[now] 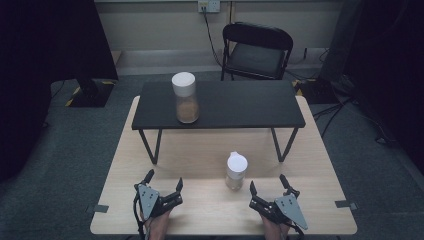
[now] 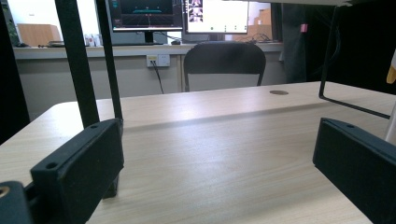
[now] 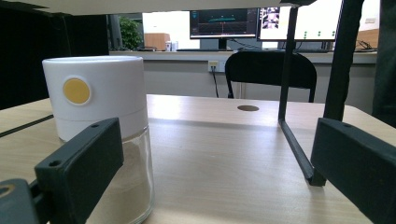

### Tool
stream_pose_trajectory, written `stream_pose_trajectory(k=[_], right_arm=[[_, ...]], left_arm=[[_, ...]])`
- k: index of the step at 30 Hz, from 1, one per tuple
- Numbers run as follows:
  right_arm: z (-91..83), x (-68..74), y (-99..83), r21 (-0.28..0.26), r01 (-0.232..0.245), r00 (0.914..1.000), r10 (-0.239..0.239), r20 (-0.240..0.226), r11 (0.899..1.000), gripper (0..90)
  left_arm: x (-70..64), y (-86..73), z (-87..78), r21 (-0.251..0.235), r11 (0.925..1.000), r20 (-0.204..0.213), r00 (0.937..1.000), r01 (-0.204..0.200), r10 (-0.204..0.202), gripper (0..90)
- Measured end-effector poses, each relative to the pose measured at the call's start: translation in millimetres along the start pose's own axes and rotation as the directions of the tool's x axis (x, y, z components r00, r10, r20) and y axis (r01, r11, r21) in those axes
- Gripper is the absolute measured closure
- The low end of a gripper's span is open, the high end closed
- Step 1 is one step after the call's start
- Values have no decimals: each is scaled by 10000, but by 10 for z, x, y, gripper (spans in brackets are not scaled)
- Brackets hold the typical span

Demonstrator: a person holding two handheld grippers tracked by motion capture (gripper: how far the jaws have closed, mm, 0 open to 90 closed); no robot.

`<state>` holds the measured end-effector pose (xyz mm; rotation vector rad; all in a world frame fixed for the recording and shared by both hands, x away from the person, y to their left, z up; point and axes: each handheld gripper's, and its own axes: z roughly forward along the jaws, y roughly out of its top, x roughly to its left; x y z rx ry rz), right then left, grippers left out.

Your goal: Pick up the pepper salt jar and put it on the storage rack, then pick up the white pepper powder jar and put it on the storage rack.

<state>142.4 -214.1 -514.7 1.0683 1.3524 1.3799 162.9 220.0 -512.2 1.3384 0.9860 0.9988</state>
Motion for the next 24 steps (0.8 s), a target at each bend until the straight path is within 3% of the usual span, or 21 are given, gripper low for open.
stream_pose_trajectory(k=[8,24], right_arm=[[0,2,0,1,-3,10000,3,14,10000,13],[9,-33,25,123,-83,9999,84,-137,9999,12]], left_arm=[[29,-44,8,-239,9996,128,9998,163,-160,26],[24,-43,8,-236,9996,102,9998,158,-156,21]])
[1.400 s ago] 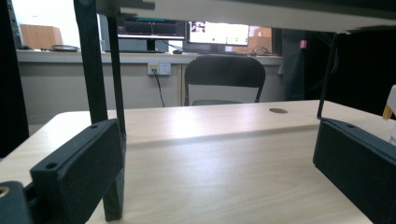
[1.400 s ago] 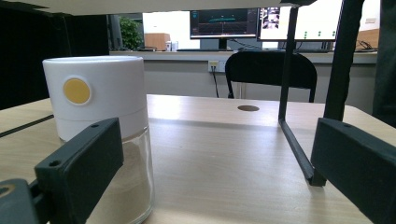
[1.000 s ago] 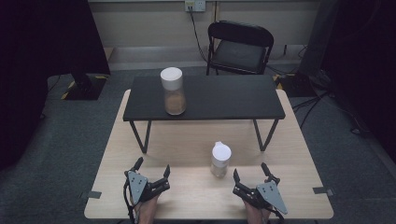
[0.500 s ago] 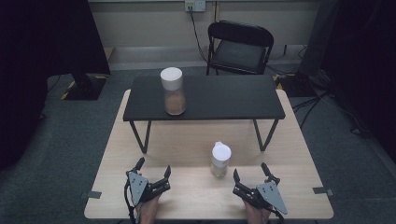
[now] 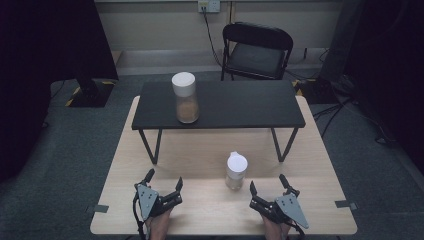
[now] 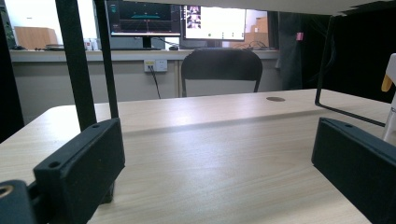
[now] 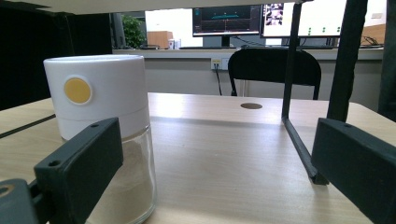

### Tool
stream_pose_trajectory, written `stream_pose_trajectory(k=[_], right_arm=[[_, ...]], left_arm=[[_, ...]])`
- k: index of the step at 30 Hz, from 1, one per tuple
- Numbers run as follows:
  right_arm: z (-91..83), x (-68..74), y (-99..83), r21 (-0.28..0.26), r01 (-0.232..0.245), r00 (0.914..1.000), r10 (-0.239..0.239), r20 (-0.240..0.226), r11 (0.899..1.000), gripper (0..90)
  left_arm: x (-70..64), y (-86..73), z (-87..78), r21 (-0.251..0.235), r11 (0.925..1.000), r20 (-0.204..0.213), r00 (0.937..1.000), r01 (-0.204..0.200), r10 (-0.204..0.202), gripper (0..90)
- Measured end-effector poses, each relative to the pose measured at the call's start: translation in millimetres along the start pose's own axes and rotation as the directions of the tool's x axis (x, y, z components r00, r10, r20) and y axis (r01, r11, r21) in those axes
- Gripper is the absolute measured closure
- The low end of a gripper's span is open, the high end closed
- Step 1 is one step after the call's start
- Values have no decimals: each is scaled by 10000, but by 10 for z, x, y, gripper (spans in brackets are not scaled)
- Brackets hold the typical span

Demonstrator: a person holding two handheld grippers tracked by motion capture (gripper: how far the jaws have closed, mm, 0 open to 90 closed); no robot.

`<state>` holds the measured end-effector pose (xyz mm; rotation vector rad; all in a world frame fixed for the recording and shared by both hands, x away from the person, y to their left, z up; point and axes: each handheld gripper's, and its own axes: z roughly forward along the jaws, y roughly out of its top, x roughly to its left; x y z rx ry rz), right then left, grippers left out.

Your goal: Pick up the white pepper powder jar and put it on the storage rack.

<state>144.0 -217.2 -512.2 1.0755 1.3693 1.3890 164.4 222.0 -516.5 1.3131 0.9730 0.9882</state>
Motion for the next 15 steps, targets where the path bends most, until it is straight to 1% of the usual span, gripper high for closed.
stream_pose_trajectory(k=[2,5,7,10,15], right_arm=[[1,1,13,21,-2,10000,2,-13,10000,12],[-4,21,37,-3,-35,10000,35,89,10000,3],[-21,24,59,-123,-197,9998,198,68,9997,3],[-37,47,108,-269,-103,9999,104,41,9996,3],[-29,89,184,-394,-157,9999,156,-26,9991,3]], left_arm=[[0,0,0,1,10000,-1,10000,0,0,18],[1,0,0,2,10000,7,10000,-1,1,16],[2,1,0,3,10000,11,10000,0,0,13],[2,0,0,2,10000,10,10000,4,-4,13],[2,1,0,3,10000,10,10000,1,-1,13]])
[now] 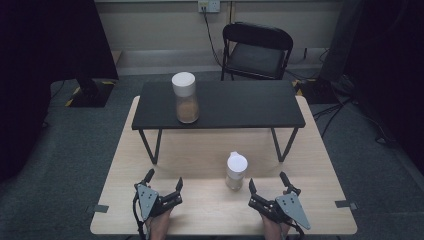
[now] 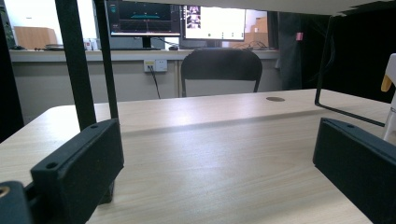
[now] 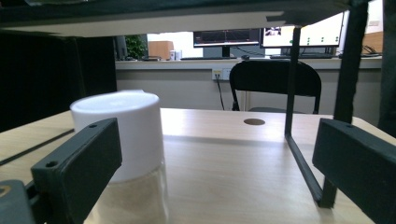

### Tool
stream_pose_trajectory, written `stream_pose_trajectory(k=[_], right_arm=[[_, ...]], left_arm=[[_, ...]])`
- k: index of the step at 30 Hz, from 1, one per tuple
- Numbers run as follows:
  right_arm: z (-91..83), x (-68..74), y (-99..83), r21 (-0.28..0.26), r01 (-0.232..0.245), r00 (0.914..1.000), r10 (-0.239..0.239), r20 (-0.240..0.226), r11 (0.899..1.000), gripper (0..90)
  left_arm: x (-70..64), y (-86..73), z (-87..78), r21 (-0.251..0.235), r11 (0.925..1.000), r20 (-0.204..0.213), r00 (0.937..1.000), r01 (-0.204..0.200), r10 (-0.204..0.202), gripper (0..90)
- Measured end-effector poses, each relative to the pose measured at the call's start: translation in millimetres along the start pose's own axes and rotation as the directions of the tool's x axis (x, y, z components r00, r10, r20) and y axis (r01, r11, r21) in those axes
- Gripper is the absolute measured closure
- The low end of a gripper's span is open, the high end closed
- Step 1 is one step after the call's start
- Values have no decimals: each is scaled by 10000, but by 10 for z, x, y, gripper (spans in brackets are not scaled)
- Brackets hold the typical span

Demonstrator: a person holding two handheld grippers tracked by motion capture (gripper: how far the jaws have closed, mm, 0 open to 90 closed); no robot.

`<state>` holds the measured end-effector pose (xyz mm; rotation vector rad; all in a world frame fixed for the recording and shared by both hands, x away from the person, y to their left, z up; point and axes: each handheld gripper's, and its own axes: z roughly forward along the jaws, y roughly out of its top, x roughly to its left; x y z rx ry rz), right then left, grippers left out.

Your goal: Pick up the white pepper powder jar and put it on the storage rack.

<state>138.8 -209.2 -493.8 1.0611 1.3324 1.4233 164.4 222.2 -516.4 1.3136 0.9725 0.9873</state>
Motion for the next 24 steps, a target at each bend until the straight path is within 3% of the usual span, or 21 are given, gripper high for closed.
stream_pose_trajectory(k=[13,18,21,24], right_arm=[[44,64,165,-437,208,9987,-228,-455,9988,6],[98,141,280,-308,381,9985,-393,-387,9988,13],[151,143,334,-226,208,9976,-223,-657,9995,13],[204,183,365,-377,476,9953,-506,-822,9982,10]], left_arm=[[1,0,0,1,10000,4,10000,-2,2,13],[0,0,0,-3,10000,1,10000,3,-3,13],[3,-1,0,-6,10000,18,10000,4,-4,13],[6,0,0,-3,10000,37,10000,0,0,11]])
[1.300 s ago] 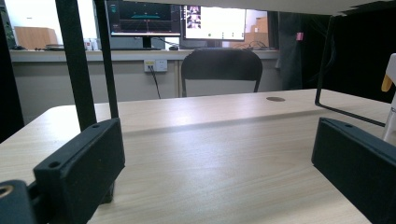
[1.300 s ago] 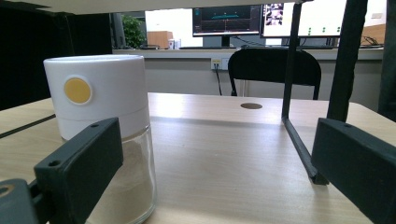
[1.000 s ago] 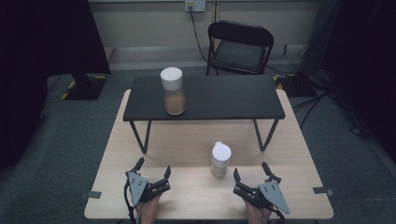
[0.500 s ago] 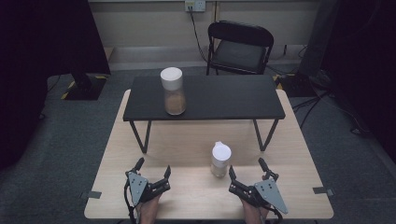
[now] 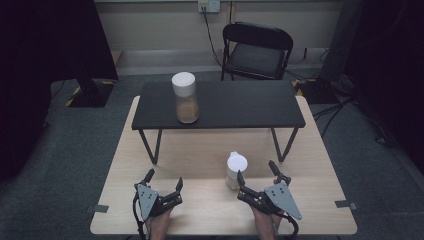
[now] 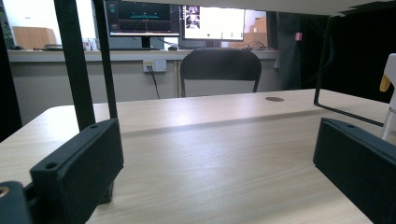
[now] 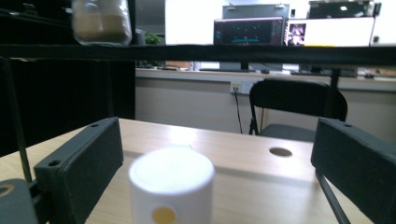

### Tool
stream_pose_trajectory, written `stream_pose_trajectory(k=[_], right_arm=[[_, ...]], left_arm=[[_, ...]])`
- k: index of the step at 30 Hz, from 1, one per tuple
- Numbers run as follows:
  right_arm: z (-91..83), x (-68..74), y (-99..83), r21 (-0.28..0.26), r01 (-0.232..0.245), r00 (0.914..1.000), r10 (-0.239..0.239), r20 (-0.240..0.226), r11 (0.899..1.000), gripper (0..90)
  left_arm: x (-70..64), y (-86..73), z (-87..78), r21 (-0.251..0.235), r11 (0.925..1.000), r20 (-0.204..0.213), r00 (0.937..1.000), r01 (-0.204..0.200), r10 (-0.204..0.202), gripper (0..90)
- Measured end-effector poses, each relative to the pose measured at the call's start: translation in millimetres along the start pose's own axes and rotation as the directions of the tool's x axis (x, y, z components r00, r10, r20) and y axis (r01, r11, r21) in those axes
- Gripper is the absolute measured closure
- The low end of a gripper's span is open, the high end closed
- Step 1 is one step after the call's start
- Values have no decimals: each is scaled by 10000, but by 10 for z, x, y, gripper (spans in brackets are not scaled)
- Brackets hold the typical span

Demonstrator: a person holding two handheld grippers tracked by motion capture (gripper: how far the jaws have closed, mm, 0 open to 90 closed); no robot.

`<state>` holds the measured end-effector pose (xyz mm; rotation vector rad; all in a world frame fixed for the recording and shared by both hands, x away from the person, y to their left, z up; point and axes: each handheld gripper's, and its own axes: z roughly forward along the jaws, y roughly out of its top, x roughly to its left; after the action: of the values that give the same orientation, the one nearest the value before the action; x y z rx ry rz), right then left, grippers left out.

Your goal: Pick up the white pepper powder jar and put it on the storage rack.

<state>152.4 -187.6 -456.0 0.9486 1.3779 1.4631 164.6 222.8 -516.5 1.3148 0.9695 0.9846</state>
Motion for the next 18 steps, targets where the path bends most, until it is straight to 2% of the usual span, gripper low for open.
stream_pose_trajectory(k=[7,10,15,18], right_arm=[[144,41,88,-11,251,9990,-252,-369,9997,12],[205,54,105,-37,153,9988,-154,-462,9999,23],[320,94,113,215,220,9984,-208,-535,9995,42],[354,145,71,455,91,9988,-69,-485,9989,51]], left_arm=[[-2,0,0,0,10000,-14,10000,0,0,12],[-2,0,0,2,10000,-15,10000,-1,1,13],[-2,0,0,-1,10000,-14,10000,2,-2,13],[-2,0,0,-1,10000,-13,10000,3,-3,13]])
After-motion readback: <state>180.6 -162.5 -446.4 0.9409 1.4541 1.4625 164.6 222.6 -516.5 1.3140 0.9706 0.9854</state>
